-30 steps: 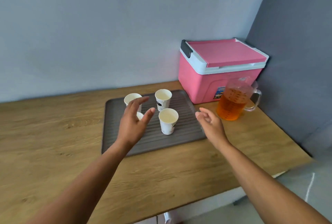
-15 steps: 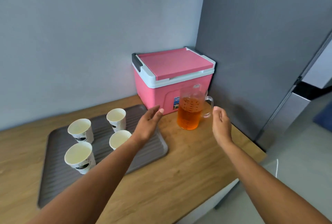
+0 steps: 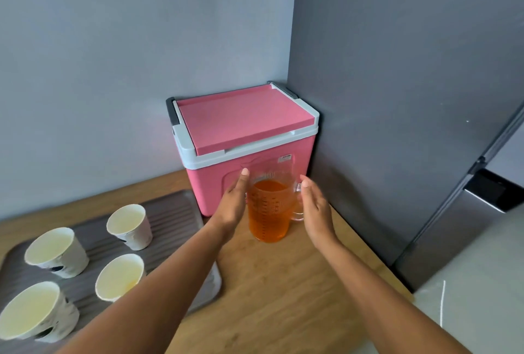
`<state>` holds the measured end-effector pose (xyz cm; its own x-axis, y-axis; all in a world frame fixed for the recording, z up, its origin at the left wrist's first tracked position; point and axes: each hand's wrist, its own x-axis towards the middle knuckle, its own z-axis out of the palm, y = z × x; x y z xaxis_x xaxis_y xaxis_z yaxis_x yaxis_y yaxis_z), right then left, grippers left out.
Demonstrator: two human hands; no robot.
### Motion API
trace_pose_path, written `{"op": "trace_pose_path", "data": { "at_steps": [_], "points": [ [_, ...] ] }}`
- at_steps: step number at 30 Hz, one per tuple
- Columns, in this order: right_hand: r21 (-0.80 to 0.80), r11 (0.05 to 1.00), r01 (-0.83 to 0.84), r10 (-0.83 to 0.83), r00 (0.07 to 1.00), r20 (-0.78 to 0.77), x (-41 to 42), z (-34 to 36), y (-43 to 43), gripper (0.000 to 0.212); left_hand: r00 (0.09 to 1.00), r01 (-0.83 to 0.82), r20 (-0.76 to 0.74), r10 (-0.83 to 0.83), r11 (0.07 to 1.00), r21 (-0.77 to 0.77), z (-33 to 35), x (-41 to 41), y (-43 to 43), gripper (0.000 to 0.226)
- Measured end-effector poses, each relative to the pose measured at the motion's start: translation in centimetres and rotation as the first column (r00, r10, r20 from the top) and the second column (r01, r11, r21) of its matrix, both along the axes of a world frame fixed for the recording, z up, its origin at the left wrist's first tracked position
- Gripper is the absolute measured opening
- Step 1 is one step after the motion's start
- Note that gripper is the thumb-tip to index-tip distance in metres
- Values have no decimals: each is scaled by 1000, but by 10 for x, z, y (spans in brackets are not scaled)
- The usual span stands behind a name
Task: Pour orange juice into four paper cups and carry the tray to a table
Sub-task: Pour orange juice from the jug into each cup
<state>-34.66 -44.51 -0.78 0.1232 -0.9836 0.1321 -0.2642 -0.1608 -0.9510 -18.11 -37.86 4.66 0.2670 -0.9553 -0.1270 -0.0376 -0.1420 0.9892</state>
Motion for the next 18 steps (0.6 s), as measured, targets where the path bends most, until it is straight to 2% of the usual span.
{"op": "trace_pose_path", "data": {
  "at_steps": [2,4,9,12,18],
  "points": [
    [-9,1000,-14,15,1000,21,2,-4,-3,43,999,-27,-20,27,1000,8,-3,-2,-7,68],
    [-4,1000,-25,25,998,65,3,-7,-5,40,999,-46,-27,46,999,-7,-5,-4,-10,60],
    [17,999,-49,46,989,139,2,-13,-13,52,998,-68,6,68,998,-12,-9,-9,-15,33],
    [30,998,-49,43,983,178,4,-9,-15,37,997,-81,7,81,997,-13,-8,-10,-17,26],
    [38,999,-14,6,980,201,9,0,-13,29,996,-87,-12,87,996,-9,-8,-10,-5,28]
  ]
}}
